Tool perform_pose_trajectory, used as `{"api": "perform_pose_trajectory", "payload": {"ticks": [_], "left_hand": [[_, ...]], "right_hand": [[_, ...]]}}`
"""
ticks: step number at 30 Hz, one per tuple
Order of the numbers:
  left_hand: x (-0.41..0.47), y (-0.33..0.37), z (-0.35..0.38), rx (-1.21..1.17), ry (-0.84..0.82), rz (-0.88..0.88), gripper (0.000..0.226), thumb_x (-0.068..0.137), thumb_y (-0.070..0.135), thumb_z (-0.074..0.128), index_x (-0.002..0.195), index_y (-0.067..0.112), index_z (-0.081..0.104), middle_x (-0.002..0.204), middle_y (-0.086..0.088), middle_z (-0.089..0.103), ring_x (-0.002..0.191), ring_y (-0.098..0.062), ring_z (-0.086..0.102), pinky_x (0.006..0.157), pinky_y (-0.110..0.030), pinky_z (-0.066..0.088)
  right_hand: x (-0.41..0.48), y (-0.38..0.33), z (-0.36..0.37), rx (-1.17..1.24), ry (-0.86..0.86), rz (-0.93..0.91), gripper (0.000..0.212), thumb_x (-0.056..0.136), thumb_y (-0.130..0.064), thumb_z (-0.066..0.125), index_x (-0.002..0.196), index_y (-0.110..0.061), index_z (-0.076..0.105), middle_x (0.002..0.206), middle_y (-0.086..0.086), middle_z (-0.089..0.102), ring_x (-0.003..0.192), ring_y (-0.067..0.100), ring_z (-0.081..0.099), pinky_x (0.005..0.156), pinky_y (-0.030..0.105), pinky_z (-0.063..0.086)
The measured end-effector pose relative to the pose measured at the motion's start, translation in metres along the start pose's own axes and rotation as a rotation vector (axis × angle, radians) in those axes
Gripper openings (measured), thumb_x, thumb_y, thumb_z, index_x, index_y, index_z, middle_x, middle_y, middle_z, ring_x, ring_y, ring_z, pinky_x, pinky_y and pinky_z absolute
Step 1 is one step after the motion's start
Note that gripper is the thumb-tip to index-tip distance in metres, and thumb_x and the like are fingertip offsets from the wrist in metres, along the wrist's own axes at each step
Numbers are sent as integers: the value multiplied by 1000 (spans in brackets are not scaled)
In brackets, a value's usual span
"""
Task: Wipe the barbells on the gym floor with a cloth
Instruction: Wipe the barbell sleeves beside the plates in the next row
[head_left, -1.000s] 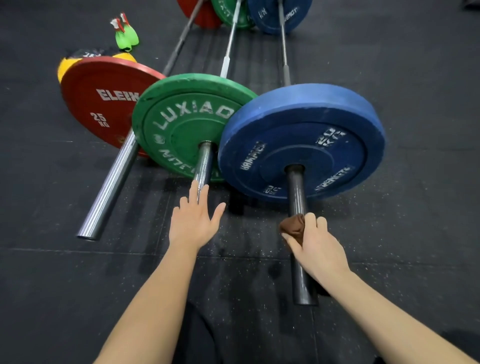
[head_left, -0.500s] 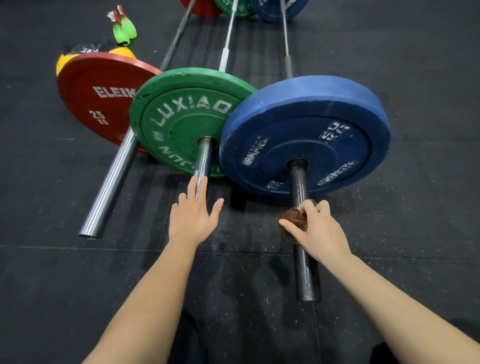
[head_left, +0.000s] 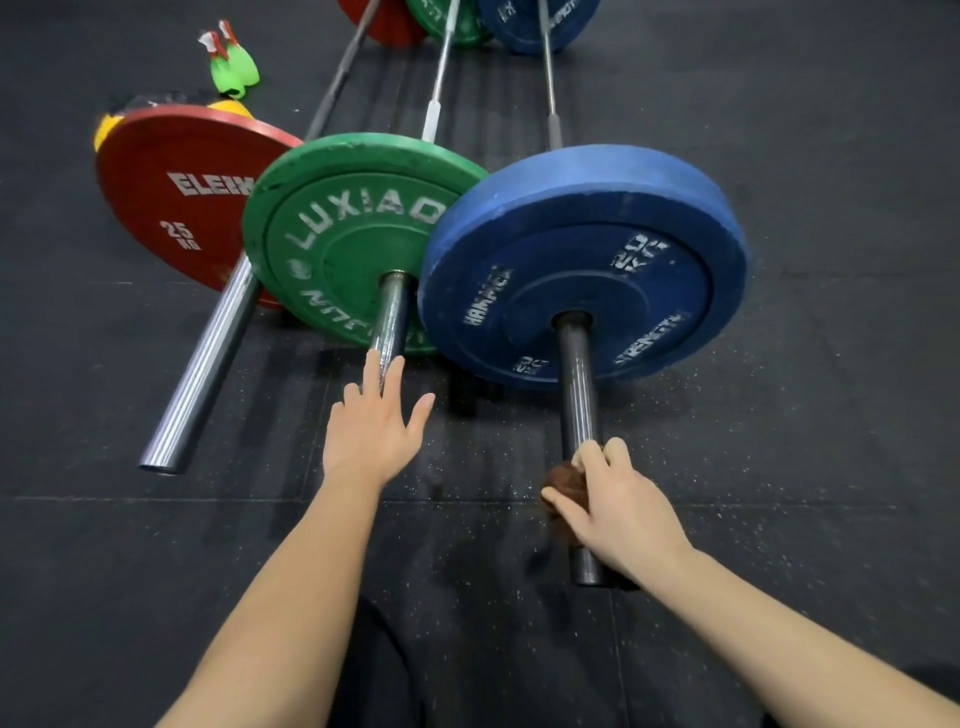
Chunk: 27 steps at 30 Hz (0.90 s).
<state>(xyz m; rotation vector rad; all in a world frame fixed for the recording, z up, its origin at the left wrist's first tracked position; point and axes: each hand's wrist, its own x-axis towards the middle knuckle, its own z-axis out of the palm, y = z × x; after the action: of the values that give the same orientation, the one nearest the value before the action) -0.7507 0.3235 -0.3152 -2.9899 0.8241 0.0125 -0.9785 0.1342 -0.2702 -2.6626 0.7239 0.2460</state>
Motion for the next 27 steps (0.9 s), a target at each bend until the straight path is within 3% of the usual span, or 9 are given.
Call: {"api": "perform_pose_trajectory", "payload": {"ticks": [5,12,24,27], "left_hand": [[-2,4,-2,17,-11,7,75,102,67,14,162,22,17,172,-11,4,109,-35,54,81,-44,50],[-1,0,-1,39,-12,5,75,102,67,15,163,22,19,172,-11,7,110,-34,54,79,-43,50],[-1,4,0,68,-15,-1,76,101,66,13,161,21,21,171,-13,8,109,-35,54,81,-45,50],[0,5,1,79,-10,6,75,102,65,16,161,20,23,170,-14,10,106,-37,54,79,-45,48]], "right_hand": [[45,1,-3,186,118,100,41,94,-57,60,100,-23,38,103,2,36,71,27,49,65,36,40],[61,0,-1,238,170,123,40,96,-57,57,104,-21,41,104,3,37,74,27,49,67,36,41],[-22,8,2,42,-99,-1,36,98,-63,44,102,-30,32,103,-4,29,65,19,45,61,32,39],[-23,12,2,76,-94,-5,37,97,-65,44,101,-29,33,101,-4,30,66,25,47,61,37,39]]}}
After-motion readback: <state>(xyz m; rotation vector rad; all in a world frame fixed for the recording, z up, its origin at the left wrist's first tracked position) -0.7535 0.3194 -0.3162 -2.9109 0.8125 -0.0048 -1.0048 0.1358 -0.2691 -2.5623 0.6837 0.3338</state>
